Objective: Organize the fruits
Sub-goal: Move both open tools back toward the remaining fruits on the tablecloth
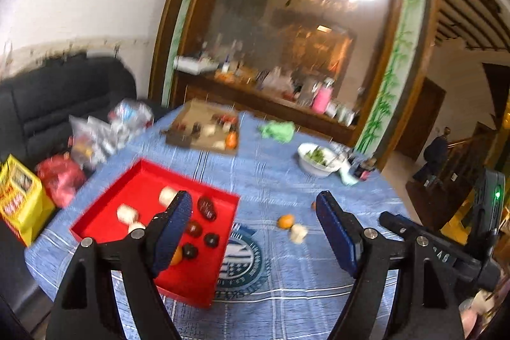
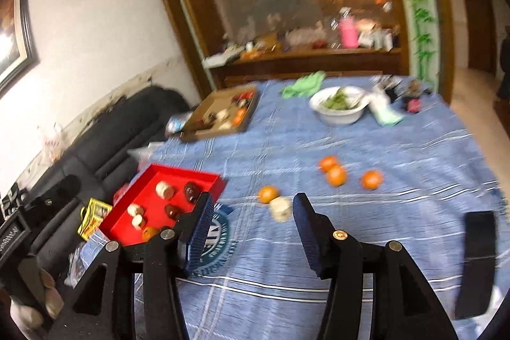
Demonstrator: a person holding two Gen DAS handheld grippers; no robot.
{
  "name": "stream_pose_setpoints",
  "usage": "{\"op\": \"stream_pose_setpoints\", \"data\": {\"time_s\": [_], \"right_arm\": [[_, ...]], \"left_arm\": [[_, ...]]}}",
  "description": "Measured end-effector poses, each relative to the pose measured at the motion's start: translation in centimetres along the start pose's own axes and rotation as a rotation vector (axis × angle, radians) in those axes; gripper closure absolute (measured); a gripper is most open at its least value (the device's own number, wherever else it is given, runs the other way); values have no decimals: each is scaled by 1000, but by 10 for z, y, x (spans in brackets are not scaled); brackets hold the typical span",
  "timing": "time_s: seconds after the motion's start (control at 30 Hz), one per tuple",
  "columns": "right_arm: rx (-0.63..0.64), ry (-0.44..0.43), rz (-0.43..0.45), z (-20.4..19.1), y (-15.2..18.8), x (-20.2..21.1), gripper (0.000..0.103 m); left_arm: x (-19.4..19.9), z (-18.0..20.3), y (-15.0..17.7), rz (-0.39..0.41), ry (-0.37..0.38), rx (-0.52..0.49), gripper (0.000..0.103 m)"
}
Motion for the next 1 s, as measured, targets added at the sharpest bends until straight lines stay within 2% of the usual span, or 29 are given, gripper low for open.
{"op": "stream_pose_setpoints", "data": {"time_s": [0.27,0.37,0.4,0.47,0.53,0.6,0.73,0.87,1.0], "right_arm": [[96,71,200,-4,-59,118,45],[137,95,287,-11,-98,164,35],[150,103,316,-14,-110,177,28],[173,119,354,-18,-126,191,21],[194,145,377,-18,-132,194,16],[189,151,360,-12,-126,181,13],[124,147,205,22,-88,118,13],[22,157,16,70,-36,45,14],[-118,139,-145,120,12,-17,21]], "left_arm": [[81,25,-53,166,40,-73,21],[104,28,-81,233,15,-108,18],[109,30,-88,256,3,-118,16],[116,32,-102,302,-29,-138,8],[111,32,-109,316,-49,-140,8],[94,32,-108,282,-44,-139,7],[30,38,-87,143,2,-135,7],[-49,47,-43,-25,29,-126,7],[-120,58,11,-198,22,-132,7]]}}
Point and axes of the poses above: each gripper's, at about its wrist camera, not at the fingertips, and x roughly against the way its jaws point, z to its right, y to its underside, the point moved 3 cm from there along -x, roughly the way its jaws point, and after that the axes turned 6 degrees about -y, right-handed, at the moved point
